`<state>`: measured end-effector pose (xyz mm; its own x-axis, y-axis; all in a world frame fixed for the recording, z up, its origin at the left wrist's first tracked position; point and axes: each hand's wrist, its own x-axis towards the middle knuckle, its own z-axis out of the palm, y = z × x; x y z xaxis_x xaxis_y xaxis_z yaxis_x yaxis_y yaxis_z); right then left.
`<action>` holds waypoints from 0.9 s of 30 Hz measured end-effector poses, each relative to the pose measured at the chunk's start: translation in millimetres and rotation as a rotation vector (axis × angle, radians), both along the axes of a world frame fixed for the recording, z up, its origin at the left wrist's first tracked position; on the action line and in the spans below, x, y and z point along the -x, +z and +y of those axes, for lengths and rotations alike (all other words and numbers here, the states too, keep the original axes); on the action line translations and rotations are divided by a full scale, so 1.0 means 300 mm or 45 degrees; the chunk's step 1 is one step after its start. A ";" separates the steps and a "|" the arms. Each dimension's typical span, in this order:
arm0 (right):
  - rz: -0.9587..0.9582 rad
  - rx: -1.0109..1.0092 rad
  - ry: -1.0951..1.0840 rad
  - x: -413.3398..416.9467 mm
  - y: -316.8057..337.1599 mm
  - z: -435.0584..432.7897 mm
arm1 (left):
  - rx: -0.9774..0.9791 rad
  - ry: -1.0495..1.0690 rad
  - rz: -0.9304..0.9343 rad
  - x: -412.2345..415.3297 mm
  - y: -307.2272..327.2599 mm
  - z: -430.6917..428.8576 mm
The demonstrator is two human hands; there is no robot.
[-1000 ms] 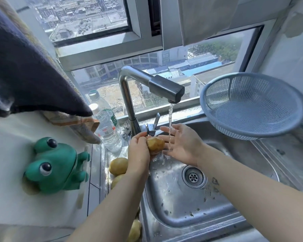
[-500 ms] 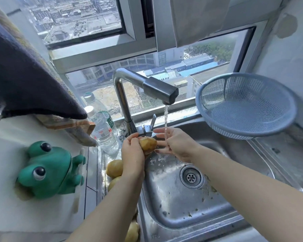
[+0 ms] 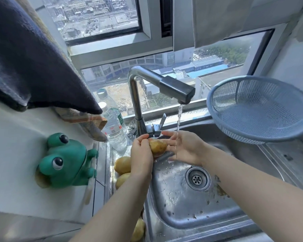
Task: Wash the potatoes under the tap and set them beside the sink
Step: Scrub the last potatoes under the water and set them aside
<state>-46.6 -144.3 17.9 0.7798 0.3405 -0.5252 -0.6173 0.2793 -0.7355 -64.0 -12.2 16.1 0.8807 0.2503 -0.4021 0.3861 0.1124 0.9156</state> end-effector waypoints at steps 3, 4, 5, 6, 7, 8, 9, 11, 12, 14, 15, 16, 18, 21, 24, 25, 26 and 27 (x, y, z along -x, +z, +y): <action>0.007 -0.139 -0.050 -0.001 0.008 0.009 | -0.009 -0.001 -0.016 0.002 -0.001 -0.008; 0.003 -0.166 -0.059 -0.003 0.008 0.017 | -0.006 0.006 -0.018 0.003 0.000 -0.010; 0.001 -0.180 -0.064 -0.003 0.008 0.026 | 0.001 0.015 -0.019 0.005 0.002 -0.010; -0.001 -0.187 -0.068 -0.004 0.007 0.033 | 0.009 0.024 -0.020 0.006 0.004 -0.008; -0.001 -0.194 -0.069 -0.004 0.008 0.038 | 0.018 0.030 -0.024 0.007 0.006 -0.005; 0.002 -0.200 -0.069 -0.005 0.008 0.039 | 0.029 0.032 -0.027 0.008 0.007 -0.002; 0.003 -0.207 -0.064 -0.005 0.011 0.036 | 0.037 0.030 -0.029 0.009 0.008 0.000; 0.007 -0.223 -0.057 -0.008 0.013 0.021 | 0.037 0.023 -0.027 0.012 0.009 0.003; 0.009 -0.231 -0.049 -0.010 0.015 0.012 | 0.033 0.019 -0.026 0.013 0.009 0.003; 0.009 -0.246 -0.031 -0.012 0.018 -0.006 | 0.019 0.014 -0.026 0.013 0.007 0.001; 0.004 -0.255 -0.022 -0.012 0.019 -0.015 | 0.018 0.008 -0.022 0.012 0.006 -0.002; 0.000 -0.267 -0.016 -0.011 0.022 -0.023 | 0.023 -0.003 -0.017 0.011 0.004 -0.006; 0.001 -0.284 -0.029 -0.005 0.030 -0.039 | 0.061 -0.029 -0.006 0.009 0.001 -0.020; -0.008 -0.255 -0.066 0.011 0.040 -0.071 | 0.088 -0.086 0.020 0.010 0.005 -0.051; -0.016 -0.236 -0.085 0.027 0.043 -0.105 | 0.098 -0.139 0.020 0.009 0.014 -0.085; -0.015 -0.223 -0.099 0.030 0.040 -0.116 | 0.094 -0.152 0.018 0.009 0.017 -0.094; -0.013 -0.206 -0.114 0.033 0.037 -0.126 | 0.087 -0.165 0.016 0.009 0.019 -0.101; -0.014 -0.187 -0.126 0.034 0.033 -0.133 | 0.082 -0.174 0.012 0.008 0.022 -0.106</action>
<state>-56.9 -184.0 27.8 0.8189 0.3341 -0.4666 -0.5734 0.4432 -0.6890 -66.3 -44.0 22.7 0.9011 0.1016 -0.4215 0.4100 0.1165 0.9046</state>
